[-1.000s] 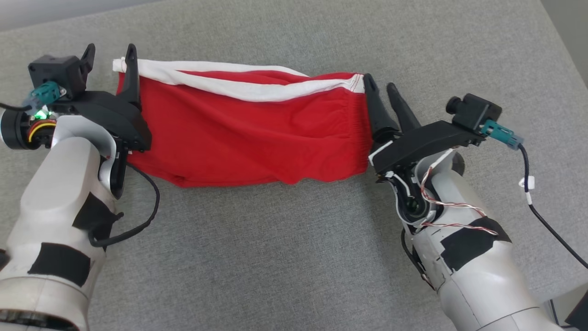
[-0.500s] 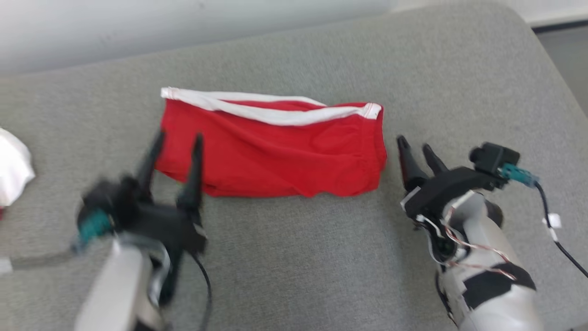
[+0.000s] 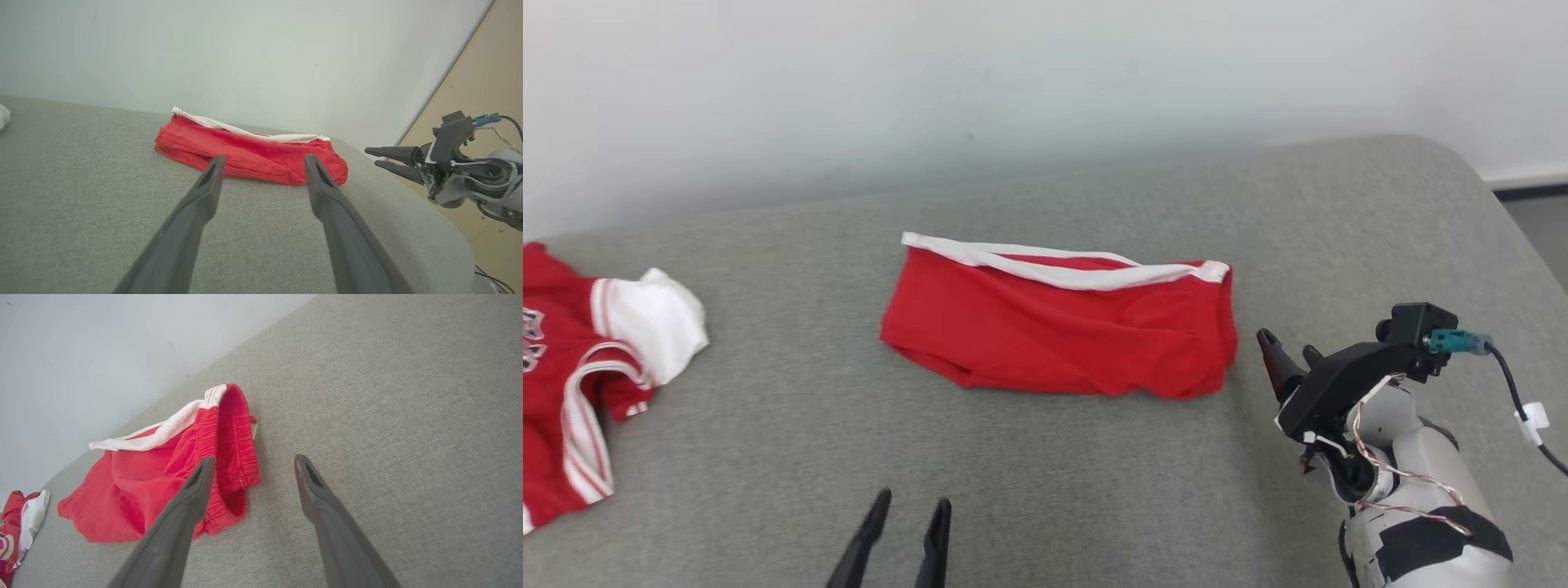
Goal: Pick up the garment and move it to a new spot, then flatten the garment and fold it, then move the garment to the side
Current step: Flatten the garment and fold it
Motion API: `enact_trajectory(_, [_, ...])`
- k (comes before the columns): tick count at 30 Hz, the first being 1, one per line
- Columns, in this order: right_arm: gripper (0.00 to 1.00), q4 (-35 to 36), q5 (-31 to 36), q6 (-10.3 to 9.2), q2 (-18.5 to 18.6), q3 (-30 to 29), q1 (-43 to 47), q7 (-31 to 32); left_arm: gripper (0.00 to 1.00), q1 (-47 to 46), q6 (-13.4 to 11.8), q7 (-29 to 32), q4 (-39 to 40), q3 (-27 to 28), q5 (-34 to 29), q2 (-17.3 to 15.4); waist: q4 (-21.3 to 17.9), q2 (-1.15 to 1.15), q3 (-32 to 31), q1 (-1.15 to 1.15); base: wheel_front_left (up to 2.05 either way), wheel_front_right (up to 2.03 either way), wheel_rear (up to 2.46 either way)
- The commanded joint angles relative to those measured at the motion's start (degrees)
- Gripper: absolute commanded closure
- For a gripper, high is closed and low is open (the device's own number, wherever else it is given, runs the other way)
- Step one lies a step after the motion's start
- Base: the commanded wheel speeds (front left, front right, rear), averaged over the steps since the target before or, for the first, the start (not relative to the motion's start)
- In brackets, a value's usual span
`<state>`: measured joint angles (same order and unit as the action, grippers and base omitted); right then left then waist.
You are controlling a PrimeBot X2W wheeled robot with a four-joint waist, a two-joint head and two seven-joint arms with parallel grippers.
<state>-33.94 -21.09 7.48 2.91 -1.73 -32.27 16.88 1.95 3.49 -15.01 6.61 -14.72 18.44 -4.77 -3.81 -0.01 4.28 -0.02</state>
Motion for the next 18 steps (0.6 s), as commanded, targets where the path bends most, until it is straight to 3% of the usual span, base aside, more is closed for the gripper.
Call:
enact_trajectory(1, [0.00, -0.42, 1.04, 0.02, -0.06, -0.42, -0.80, 0.85, 0.00, 1.48, -0.02, -0.24, 0.52, -0.02, -0.10, 0.25, 2.94, 0.01, -2.27, 0.02, 0.00, 0.00, 0.00])
enact_trajectory(7, [0.00, -5.58, 5.98, 0.02, -0.05, -5.65, -6.17, 4.95, 0.00, 3.42, 0.26, -0.24, 0.46, -1.51, -0.36, 0.83, 6.65, 0.01, -2.61, 0.02, 0.00, 0.00, 0.00])
enact_trajectory(12, [0.00, -13.41, 16.77, 0.02, -0.17, -16.28, -13.07, 9.64, 0.00, 2.64, 0.36, -0.24, -0.82, -1.70, 0.54, 1.14, 9.01, 0.01, -2.17, 0.02, 0.00, 0.00, 0.00])
enact_trajectory(18, [0.00, -20.40, 27.27, 0.02, -0.04, -23.18, -19.17, 13.71, 0.00, 1.82, 0.63, -0.24, -1.79, -1.66, 1.34, 1.37, 10.23, 0.01, -1.87, 0.02, 0.00, 0.00, 0.00])
